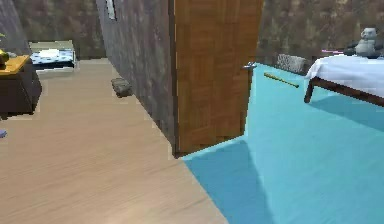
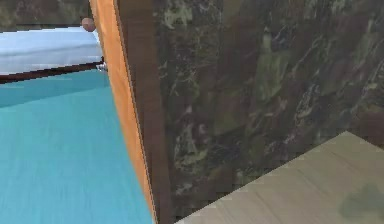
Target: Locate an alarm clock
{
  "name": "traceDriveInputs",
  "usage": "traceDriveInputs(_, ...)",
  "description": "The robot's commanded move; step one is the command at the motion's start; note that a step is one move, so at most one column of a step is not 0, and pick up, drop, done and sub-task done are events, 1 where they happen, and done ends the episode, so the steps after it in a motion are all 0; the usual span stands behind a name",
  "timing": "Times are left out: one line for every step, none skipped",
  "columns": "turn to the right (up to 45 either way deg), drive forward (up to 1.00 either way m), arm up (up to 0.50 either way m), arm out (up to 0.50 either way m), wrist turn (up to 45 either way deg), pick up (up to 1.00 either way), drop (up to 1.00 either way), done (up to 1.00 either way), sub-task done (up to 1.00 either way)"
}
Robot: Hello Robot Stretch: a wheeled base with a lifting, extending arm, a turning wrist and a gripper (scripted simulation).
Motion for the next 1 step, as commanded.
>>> traceDriveInputs(30.0, 0.0, 0.0, 0.0, 0.0, 0.0, 0.0, 0.0, 0.0)
